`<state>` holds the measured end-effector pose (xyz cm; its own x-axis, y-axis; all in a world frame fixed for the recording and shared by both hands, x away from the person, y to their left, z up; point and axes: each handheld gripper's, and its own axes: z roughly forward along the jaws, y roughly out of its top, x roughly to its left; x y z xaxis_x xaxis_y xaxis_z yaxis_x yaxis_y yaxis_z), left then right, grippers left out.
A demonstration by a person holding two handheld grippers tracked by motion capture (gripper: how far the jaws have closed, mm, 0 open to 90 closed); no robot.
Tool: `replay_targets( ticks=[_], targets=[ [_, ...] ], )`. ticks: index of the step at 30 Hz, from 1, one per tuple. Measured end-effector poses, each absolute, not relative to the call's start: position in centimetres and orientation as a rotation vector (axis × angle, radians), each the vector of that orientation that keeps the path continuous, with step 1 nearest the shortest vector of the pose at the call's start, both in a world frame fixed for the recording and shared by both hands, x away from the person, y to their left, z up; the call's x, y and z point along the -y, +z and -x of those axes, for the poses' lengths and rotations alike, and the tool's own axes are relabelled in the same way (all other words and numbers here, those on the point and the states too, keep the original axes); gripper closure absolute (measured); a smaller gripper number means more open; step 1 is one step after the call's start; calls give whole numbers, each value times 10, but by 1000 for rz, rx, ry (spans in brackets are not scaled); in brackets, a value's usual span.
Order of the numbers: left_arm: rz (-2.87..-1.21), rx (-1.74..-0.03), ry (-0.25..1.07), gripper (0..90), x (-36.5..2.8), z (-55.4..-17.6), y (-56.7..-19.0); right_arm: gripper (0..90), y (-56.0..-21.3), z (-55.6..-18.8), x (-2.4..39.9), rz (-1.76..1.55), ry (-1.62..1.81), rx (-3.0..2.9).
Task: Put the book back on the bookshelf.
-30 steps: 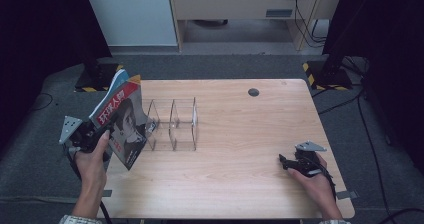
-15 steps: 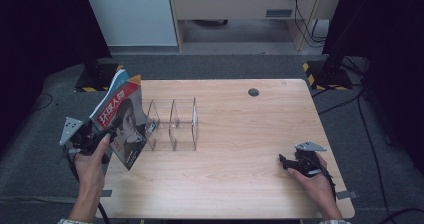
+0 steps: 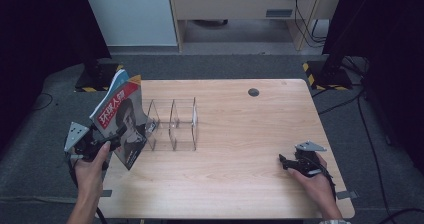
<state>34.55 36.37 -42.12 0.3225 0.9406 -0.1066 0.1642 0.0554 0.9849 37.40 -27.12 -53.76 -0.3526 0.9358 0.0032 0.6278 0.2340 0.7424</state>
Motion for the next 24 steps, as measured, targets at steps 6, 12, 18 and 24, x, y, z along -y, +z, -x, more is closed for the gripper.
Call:
replay_targets(
  ticks=[6,12,18,24],
  targets=[
    [-1414,-1102,817,70,-362,-340,-425,246,-538,-374,271,-1432,921,-2067],
    [-1438,-1106,830,69,-359,-337,-430,246,-538,-374,271,-1432,922,-2067],
    [-1446,-1121,831,69,-360,-336,-436,244,-538,-374,271,-1435,925,-2069],
    [-1447,-1131,820,70,-359,-333,-443,244,-538,-374,270,-1438,924,-2065]
  ],
)
